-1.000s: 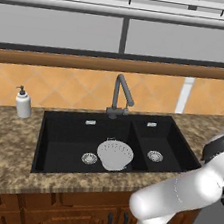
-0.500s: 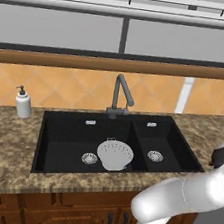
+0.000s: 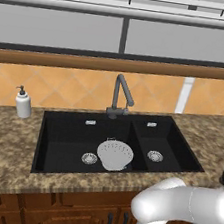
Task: Put the colander in the sink, put the kiwi, peach in the colander, and turn on the sink faucet and pour water over the colander.
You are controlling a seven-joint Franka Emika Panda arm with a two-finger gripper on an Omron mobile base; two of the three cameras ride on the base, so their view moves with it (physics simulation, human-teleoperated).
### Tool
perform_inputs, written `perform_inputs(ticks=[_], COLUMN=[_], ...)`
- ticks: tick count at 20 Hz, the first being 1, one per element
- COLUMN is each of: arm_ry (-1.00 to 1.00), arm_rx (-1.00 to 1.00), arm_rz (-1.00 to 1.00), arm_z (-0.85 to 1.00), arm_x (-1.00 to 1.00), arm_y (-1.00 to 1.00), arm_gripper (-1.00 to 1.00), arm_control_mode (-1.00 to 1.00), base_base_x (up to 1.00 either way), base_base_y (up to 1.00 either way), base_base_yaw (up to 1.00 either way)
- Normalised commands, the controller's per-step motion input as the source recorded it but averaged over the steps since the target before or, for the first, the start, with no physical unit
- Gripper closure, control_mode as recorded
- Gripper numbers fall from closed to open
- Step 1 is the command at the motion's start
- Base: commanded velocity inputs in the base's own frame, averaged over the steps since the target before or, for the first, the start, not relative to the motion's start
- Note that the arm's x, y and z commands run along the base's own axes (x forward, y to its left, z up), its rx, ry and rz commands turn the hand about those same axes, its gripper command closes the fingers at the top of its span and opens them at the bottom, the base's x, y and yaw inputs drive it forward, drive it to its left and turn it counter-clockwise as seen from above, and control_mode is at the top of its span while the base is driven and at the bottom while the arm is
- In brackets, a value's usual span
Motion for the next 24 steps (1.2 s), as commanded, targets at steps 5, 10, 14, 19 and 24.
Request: perform_inputs(ticks=[5,10,14,19,24], arm_ry=[0.00,0.00,0.00,0.00,0.00], arm_rx=[0.00,0.00,0.00,0.00,0.03], arm_rz=[0.08,0.05,0.04,0.02,0.00], arm_z=[-0.02,-0.03,-0.15,-0.23,-0.19], arm_x=[0.02,0.07,0.15,0.16,0.00], arm_y=[0.08,0.00,0.00,0.00,-0.08], arm_gripper=[-1.00,-1.00,-1.00,-1.00,-1.00], arm_control_mode=[-1.00,-1.00,-1.00,-1.00,-1.00], base_base_x=[0.00,0.00,0.00,0.00,0.00], base_base_y=[0.00,0.00,0.00,0.00,0.00], base_base_yaw=[0.00,0.00,0.00,0.00,0.00])
